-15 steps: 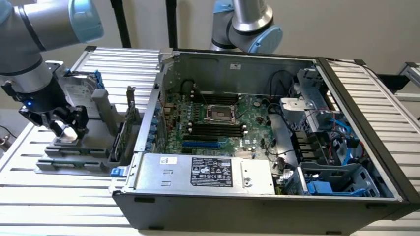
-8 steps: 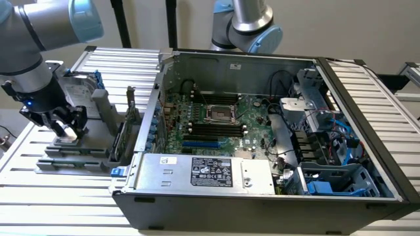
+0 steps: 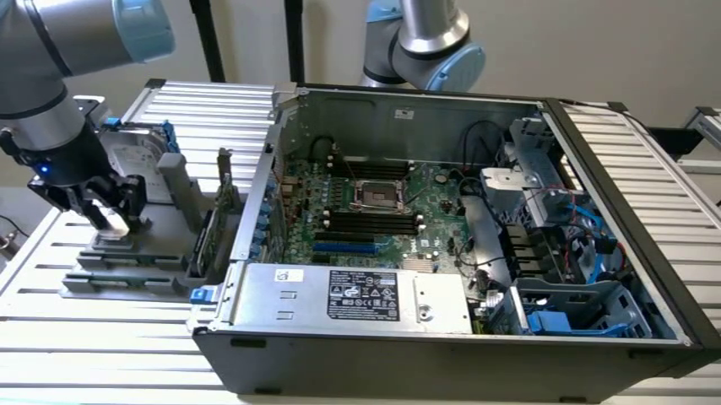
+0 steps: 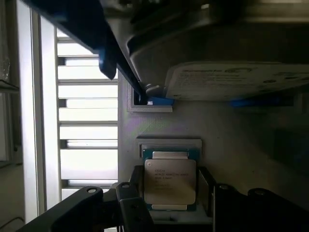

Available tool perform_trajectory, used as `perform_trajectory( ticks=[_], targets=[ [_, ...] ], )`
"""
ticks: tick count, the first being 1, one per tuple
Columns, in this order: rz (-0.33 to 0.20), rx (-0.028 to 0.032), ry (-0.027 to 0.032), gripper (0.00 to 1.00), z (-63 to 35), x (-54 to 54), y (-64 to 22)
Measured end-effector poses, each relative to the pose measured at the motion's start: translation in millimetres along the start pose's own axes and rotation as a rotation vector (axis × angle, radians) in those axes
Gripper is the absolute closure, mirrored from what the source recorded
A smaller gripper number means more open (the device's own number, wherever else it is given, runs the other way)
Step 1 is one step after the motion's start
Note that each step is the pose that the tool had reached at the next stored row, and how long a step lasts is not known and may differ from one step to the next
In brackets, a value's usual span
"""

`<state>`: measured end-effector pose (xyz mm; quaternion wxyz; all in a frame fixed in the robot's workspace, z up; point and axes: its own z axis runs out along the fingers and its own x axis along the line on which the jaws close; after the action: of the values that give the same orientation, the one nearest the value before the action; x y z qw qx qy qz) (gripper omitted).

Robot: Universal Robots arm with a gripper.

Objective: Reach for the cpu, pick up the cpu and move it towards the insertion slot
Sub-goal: 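Pick up the cpu and move it towards the insertion slot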

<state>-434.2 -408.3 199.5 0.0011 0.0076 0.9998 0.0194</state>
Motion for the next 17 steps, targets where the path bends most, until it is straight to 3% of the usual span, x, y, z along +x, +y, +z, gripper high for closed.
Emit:
perform_trajectory(
  ticks=[17],
  targets=[
    [0.0, -0.0001, 0.0009, 0.46, -77.4, -8.1, 0.6]
  ],
)
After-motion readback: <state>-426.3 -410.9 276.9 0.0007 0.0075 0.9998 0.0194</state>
